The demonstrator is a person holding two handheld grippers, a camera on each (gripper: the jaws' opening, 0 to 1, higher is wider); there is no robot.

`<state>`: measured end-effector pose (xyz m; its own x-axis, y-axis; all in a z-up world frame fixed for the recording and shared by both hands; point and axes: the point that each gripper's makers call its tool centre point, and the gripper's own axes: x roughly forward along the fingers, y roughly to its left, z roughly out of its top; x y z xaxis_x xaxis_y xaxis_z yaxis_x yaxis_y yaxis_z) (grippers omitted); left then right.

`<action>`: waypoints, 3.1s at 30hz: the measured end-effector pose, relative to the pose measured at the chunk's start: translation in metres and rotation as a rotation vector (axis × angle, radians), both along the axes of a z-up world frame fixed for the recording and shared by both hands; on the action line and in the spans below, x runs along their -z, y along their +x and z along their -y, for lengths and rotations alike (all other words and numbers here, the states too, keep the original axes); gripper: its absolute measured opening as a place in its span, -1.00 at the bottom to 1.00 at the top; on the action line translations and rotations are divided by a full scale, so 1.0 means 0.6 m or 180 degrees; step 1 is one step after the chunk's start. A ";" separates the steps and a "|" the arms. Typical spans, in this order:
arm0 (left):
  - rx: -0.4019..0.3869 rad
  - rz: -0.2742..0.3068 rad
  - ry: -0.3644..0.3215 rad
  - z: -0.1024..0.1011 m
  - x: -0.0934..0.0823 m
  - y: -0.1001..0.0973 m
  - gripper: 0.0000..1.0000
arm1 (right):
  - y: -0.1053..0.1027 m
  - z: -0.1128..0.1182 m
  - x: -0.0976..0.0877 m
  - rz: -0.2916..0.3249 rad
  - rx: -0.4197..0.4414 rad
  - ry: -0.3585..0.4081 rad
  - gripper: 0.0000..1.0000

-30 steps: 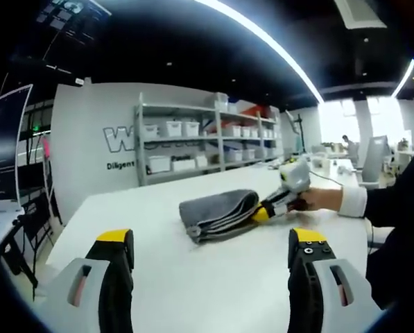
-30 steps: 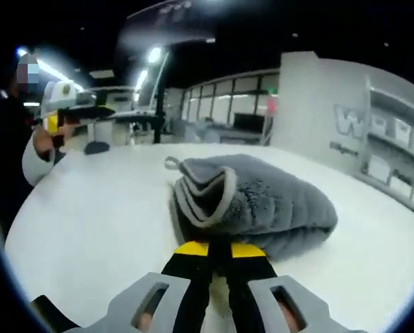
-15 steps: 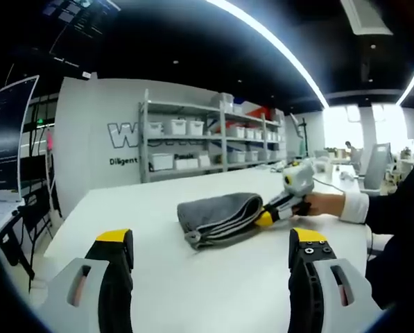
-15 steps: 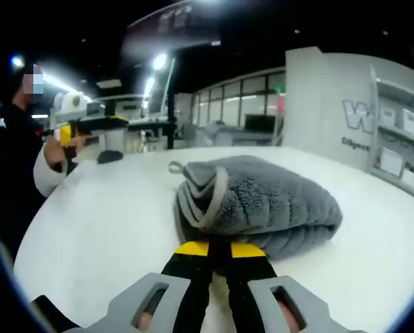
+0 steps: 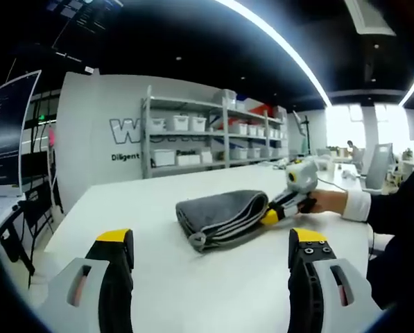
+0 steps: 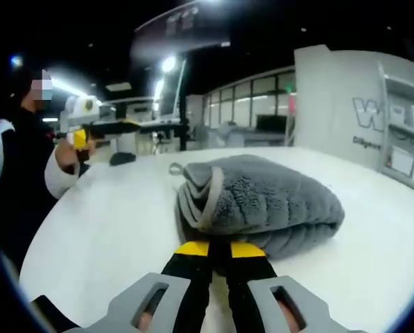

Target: Open the folded towel by lifting each exposed corner and separating the folded layers until the towel lies flat within the target outline without major curled edges

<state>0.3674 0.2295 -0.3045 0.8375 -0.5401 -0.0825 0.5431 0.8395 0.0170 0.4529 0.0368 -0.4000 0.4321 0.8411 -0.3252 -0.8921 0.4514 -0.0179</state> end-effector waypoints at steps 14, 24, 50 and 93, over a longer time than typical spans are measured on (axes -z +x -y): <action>-0.0031 -0.0007 0.0009 -0.004 0.001 0.001 0.81 | -0.027 -0.015 0.000 -0.0086 -0.0220 0.0038 -0.98; -0.0063 -0.0020 0.0006 -0.008 0.002 0.003 0.81 | -0.042 -0.023 -0.002 -0.0258 -0.0235 0.0087 -0.97; -0.0024 -0.0085 0.0170 0.005 0.018 0.003 0.82 | -0.080 -0.028 -0.001 -0.0497 -0.0340 0.0113 -0.95; 0.0296 -0.0368 0.0789 0.088 0.121 0.037 0.48 | -0.124 -0.001 -0.010 -0.0618 -0.0618 0.0003 -0.88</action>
<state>0.3893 0.1766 -0.3768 0.7627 -0.5656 -0.3137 0.6278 0.7640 0.1489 0.3785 0.0372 -0.3942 0.1924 0.9025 -0.3855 -0.9486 0.2715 0.1623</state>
